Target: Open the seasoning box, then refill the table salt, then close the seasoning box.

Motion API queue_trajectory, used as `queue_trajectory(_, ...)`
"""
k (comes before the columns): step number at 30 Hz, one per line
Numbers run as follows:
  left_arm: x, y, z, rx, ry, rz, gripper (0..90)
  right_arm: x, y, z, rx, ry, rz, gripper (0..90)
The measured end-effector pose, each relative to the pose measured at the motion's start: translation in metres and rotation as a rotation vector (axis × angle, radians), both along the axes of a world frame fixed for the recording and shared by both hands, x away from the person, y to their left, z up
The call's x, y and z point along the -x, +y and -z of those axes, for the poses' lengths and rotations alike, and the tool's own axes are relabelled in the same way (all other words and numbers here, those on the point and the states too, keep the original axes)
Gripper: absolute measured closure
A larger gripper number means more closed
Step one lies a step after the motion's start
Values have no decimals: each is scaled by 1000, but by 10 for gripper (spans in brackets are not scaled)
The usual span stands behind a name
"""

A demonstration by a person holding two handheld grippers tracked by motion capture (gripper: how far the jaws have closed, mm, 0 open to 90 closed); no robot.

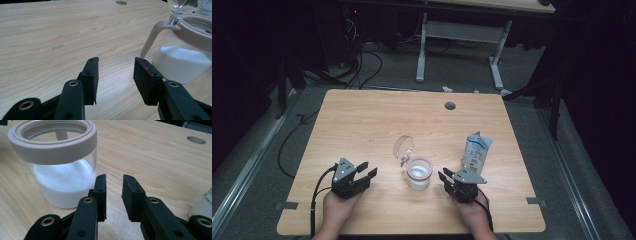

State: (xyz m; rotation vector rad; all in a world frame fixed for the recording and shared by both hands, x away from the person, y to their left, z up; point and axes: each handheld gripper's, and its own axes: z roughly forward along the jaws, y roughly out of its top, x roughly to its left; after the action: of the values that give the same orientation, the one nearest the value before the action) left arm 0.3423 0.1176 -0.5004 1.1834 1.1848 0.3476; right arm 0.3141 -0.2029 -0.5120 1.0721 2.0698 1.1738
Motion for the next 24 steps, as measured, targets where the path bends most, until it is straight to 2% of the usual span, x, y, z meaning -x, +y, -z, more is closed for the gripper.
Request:
queue_trajectory(2, 1, -4, -6, -2, -16, -6, 554, 3, -3, -2, -6, -5, -3, 738)
queue_trajectory(5, 2, -5, -8, 7, -17, -7, 583, 4, -4, -2, -6, -7, 0, 739)
queue_trajectory(6, 0, -6, -8, 17, -1, -7, 606, 5, -4, -2, -12, 0, 1, 752)
queue_trajectory(8, -3, -7, -6, 6, 14, -6, 636, 6, -3, -1, -7, 9, -1, 801)
queue_trajectory(11, -5, -8, -6, -2, 16, -3, 705, 6, -2, -1, 3, 9, -4, 829)
queue_trajectory(12, -7, -9, -6, 1, 16, -3, 705, 6, -2, 0, 11, 8, -7, 851)
queue_trajectory(14, -10, -12, -6, 9, 23, -3, 763, 7, 1, 1, 27, 14, -9, 900)
queue_trajectory(15, -12, -13, -6, 14, 30, -2, 763, 7, 1, 1, 27, 14, -9, 900)
queue_trajectory(17, -14, -17, -7, 14, 32, 0, 821, 7, 2, 2, 23, 19, -12, 900)
queue_trajectory(23, -21, -28, -12, 28, 33, 8, 868, 9, 6, 3, 39, 14, -25, 900)
queue_trajectory(24, -24, -32, -14, 31, 44, 11, 873, 10, 7, 4, 44, 15, -24, 900)
